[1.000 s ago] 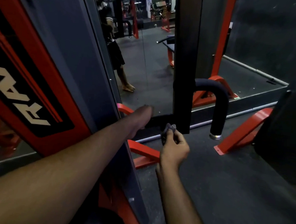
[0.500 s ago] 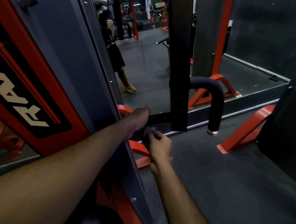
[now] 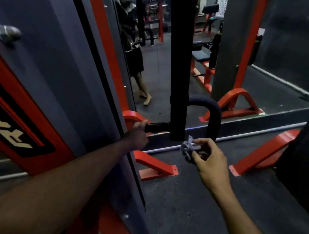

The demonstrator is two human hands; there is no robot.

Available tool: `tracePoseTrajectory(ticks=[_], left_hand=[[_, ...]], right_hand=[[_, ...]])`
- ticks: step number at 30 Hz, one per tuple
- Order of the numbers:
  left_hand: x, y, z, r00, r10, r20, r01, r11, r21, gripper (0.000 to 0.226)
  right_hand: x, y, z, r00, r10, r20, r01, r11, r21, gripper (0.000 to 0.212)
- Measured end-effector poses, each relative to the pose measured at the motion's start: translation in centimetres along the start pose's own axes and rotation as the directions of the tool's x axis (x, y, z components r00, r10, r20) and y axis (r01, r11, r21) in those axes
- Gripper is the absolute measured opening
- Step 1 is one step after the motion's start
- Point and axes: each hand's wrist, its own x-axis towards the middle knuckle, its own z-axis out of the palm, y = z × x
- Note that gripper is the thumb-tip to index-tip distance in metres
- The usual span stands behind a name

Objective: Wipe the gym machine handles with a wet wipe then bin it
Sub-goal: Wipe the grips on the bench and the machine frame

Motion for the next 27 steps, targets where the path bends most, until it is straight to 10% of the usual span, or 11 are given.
tracePoseTrajectory(ticks=[8,11,14,20,27], left_hand=[[3.9,-0.9,0.5,0.999,0.026,-0.035,-0.030,0.994,-0.109,0.082],[4.2,-1.1,1.0,0.997,-0.019,-0.078,0.006,0.987,-0.163,0.098],[4.4,-1.2,1.7,0.985,-0.058,-0.161,0.030,0.985,-0.172,0.105],[4.7,-0.3,2.4,0.989,-0.076,-0.127,0.062,0.992,-0.111,0.106],[6.5,-0.1,1.5,0.986,-0.145,-0.078,0.147,0.989,0.025,0.110]], right_hand=[[8.1,-1.3,6.1,0.968,0.139,0.207,-0.178,0.967,0.185,0.029],[7.6,-3.4,6.2,0.992,-0.118,-0.038,0.123,0.973,0.194,0.034],[8.5,-6.0,2.5,0.859,-0.463,-0.221,0.490,0.867,0.087,0.033],[12.7,-5.1,1.4,0.805,-0.576,0.143,0.586,0.809,-0.043,0.023],[18.6,-7.3,-4.9,0.860,-0.443,-0.253,0.466,0.884,0.038,0.024]])
